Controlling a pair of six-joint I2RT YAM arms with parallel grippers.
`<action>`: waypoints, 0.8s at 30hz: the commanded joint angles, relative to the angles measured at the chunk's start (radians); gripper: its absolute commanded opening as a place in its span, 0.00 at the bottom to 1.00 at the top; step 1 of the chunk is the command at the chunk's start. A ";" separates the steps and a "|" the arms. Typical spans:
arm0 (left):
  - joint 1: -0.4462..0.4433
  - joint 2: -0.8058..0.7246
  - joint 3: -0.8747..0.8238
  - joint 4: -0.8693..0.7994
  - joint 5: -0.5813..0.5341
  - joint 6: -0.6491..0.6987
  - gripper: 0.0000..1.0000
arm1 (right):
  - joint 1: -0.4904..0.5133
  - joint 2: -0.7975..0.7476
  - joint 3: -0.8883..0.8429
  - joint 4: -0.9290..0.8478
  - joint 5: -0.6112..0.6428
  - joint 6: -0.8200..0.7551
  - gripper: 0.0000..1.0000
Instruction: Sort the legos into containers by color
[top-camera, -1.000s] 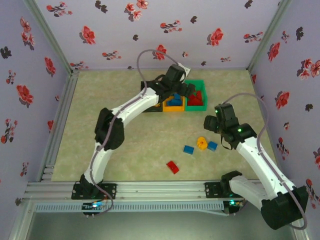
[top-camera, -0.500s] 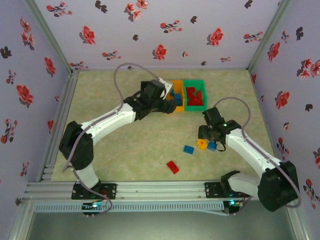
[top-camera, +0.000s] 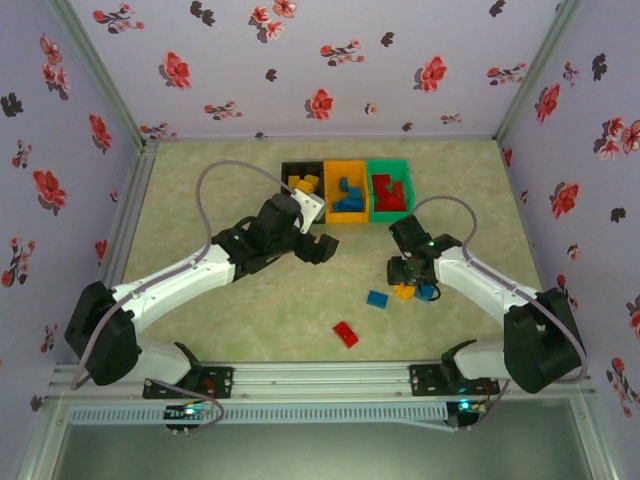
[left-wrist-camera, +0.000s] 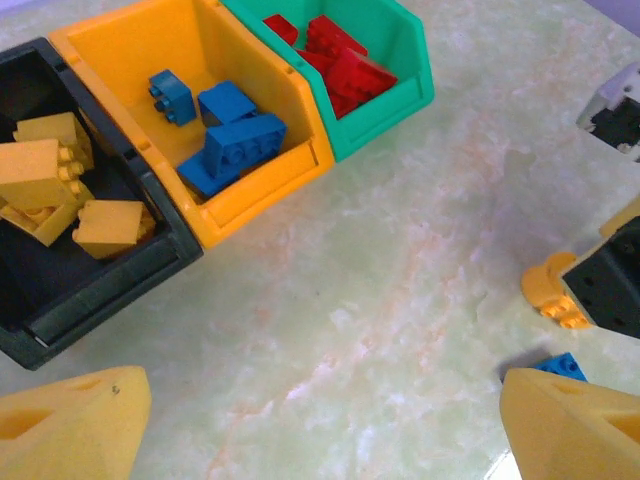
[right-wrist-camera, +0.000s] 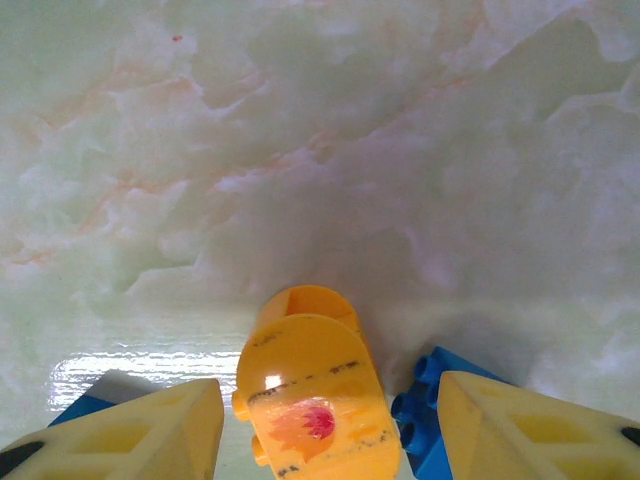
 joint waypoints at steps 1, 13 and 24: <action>-0.004 -0.033 -0.019 0.015 0.035 -0.013 0.91 | 0.009 0.023 0.027 0.009 -0.027 -0.022 0.58; -0.009 -0.061 -0.008 -0.088 0.045 0.015 0.91 | 0.018 0.107 0.043 -0.001 -0.036 -0.022 0.56; -0.010 -0.079 -0.016 -0.099 0.045 0.029 0.90 | 0.027 0.148 0.056 -0.013 -0.026 -0.022 0.51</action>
